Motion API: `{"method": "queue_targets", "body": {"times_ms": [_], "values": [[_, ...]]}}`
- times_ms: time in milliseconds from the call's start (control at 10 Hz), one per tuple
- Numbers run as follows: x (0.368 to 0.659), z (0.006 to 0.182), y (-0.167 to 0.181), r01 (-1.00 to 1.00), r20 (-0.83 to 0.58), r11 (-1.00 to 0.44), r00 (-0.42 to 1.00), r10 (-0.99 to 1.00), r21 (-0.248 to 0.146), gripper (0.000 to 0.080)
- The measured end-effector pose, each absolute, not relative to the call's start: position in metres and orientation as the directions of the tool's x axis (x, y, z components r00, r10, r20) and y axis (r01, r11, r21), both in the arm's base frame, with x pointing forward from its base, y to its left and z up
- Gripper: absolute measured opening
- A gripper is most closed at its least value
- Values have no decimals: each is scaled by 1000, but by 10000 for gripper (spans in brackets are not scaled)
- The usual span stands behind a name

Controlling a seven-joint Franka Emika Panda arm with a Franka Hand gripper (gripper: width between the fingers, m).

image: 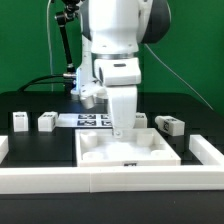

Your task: Assemble square table

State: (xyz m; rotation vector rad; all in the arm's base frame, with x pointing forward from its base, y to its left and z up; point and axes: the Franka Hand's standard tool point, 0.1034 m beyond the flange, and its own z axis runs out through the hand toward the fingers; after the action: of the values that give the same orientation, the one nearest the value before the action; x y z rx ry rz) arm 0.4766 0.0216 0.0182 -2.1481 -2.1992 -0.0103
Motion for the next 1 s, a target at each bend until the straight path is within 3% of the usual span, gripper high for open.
{"method": "queue_targets", "body": {"times_ms": [400, 900, 1000], "values": [[492, 19, 50, 1000, 57, 8, -6, 998, -29, 58], [494, 19, 61, 998, 53, -19, 22, 998, -54, 58], [494, 18, 60, 998, 53, -20, 23, 998, -54, 148]]}}
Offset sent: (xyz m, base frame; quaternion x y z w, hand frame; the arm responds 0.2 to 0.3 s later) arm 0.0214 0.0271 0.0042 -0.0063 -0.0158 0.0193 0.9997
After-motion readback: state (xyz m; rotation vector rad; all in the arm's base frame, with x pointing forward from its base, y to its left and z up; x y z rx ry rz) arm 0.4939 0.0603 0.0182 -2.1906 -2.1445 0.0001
